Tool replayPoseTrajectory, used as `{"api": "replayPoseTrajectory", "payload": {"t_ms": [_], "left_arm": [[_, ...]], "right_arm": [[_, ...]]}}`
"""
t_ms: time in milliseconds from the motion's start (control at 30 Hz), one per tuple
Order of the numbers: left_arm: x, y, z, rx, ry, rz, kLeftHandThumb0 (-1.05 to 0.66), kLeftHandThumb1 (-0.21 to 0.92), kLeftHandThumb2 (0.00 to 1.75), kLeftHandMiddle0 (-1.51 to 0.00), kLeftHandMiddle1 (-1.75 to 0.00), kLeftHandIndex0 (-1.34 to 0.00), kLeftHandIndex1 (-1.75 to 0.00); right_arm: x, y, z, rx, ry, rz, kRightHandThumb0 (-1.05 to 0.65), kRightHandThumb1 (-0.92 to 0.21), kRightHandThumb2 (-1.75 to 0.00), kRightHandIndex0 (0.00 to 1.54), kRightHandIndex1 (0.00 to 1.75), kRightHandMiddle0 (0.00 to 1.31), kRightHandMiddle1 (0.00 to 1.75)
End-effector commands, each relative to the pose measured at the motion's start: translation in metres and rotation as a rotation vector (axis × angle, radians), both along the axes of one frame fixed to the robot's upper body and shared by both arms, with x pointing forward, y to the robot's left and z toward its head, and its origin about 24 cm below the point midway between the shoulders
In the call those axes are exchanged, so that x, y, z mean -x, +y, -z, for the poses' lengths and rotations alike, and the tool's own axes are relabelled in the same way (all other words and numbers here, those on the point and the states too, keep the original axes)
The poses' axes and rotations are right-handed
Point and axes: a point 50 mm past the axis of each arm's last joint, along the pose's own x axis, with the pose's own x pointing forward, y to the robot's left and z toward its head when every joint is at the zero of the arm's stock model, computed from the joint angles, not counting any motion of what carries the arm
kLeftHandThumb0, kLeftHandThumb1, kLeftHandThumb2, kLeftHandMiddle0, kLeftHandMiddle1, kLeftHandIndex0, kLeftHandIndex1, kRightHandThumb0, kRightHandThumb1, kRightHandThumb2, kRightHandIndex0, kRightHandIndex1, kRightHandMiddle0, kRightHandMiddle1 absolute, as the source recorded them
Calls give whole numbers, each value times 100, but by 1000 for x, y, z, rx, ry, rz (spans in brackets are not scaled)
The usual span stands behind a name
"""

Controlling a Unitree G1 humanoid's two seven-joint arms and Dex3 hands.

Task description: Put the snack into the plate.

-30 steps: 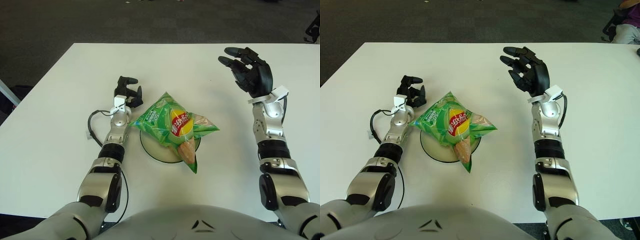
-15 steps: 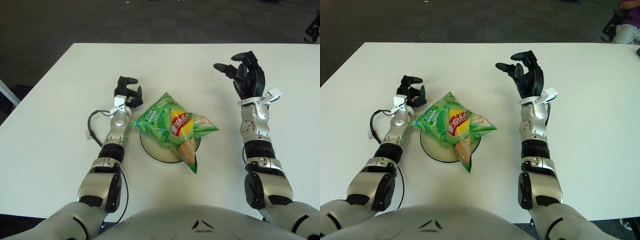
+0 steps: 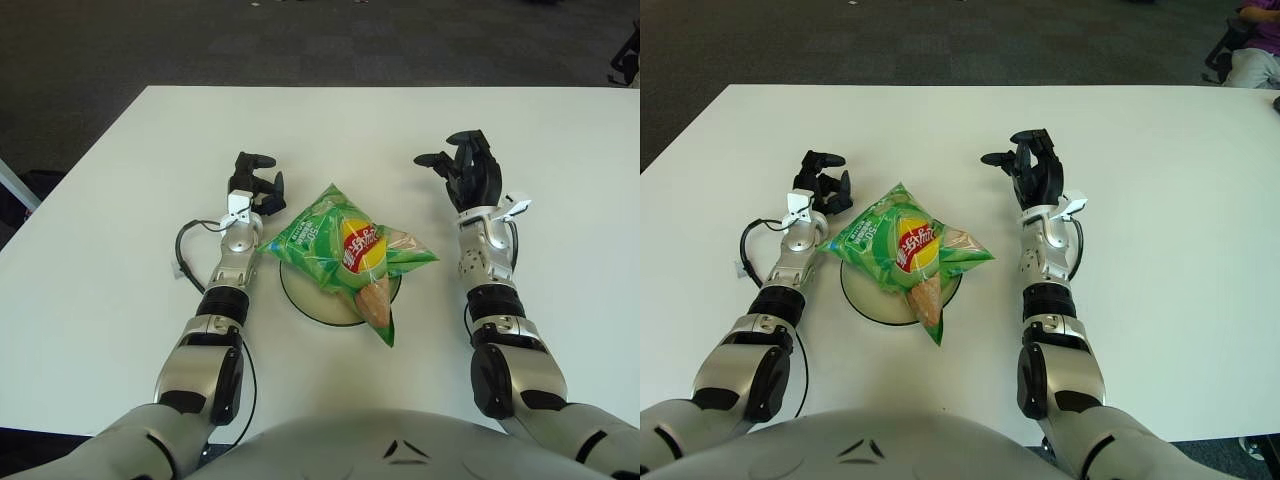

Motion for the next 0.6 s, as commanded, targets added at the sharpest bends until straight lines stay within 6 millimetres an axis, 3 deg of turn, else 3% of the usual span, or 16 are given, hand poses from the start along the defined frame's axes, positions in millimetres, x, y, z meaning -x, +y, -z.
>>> {"api": "replayPoseTrajectory", "payload": {"t_ms": [0,567], "left_arm": [[2,3,0,-16,-6,-10,-1,47,108,-53,-171,-40,-157],[4,1,-4,-15,-31,3,-1,47,108,-53,-171,-40,-158]], "right_arm": [[-2,-1,8,0,42,19,-35,-92,-40,85,108,33,162],[0,-3,5,49,47,78,-35,-92,-40,81,127,32,162]]}}
